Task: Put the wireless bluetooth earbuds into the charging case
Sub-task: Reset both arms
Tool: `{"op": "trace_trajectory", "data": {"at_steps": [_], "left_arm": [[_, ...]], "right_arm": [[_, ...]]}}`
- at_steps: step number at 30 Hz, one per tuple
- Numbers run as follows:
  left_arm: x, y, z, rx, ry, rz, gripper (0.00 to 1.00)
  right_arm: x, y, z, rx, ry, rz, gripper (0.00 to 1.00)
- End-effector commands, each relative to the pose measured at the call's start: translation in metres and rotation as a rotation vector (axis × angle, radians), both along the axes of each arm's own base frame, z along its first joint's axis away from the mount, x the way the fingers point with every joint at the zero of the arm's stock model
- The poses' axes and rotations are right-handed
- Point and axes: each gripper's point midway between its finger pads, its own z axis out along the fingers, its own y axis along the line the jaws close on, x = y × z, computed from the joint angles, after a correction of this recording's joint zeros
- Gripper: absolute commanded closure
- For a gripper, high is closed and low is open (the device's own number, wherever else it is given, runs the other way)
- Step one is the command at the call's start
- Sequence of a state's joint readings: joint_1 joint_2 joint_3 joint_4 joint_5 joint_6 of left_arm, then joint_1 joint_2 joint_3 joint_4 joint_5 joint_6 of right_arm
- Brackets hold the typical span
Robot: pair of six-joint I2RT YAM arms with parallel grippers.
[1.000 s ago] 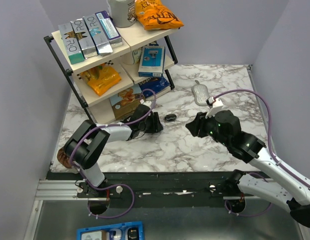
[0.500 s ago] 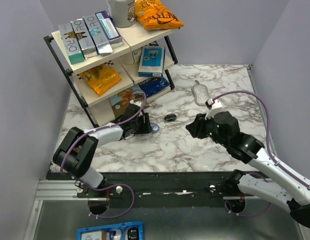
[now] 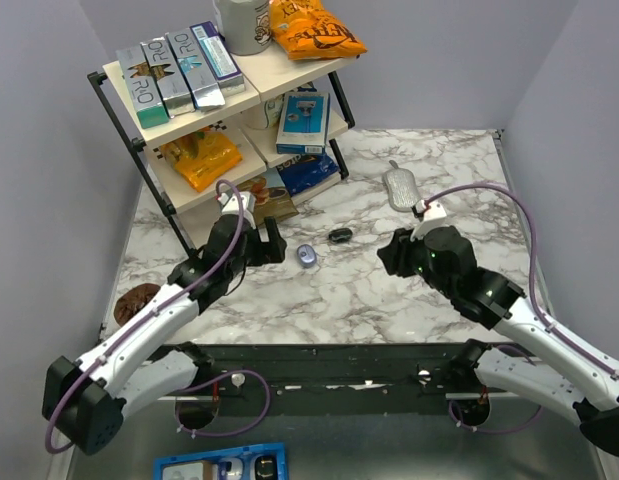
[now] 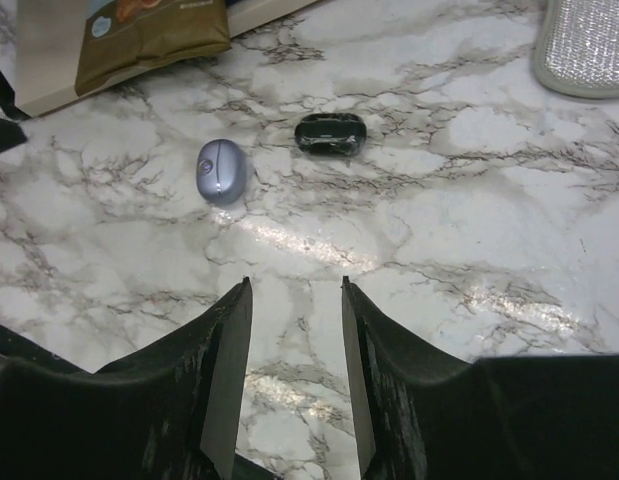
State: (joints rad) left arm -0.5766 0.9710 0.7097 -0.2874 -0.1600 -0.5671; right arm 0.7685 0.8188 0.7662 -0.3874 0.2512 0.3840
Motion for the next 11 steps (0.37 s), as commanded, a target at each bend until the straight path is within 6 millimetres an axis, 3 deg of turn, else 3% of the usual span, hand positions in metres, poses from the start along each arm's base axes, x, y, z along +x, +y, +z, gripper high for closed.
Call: {"op": "trace_trajectory", "data": {"at_steps": [1, 2, 6, 9, 11], "left_arm": [[-0.012, 0.030, -0.006, 0.052, 0.000, 0.173, 0.01], [-0.011, 0.041, -0.006, 0.077, 0.007, 0.238, 0.01], [-0.010, 0.048, -0.010, 0.139, 0.064, 0.295, 0.01], [-0.011, 0.040, -0.007, 0.159, 0.055, 0.231, 0.01], [-0.011, 0.037, -0.004, 0.149, 0.025, 0.192, 0.01]], "right_arm": [[0.006, -0.020, -0.012, -0.040, -0.022, -0.092, 0.50], [0.007, -0.025, -0.013, -0.048, -0.027, -0.118, 0.50], [0.010, -0.038, -0.008, -0.044, -0.061, -0.187, 0.45], [0.009, -0.038, -0.003, -0.042, -0.072, -0.179, 0.41], [0.008, -0.038, 0.001, -0.026, -0.061, -0.188, 0.01]]}}
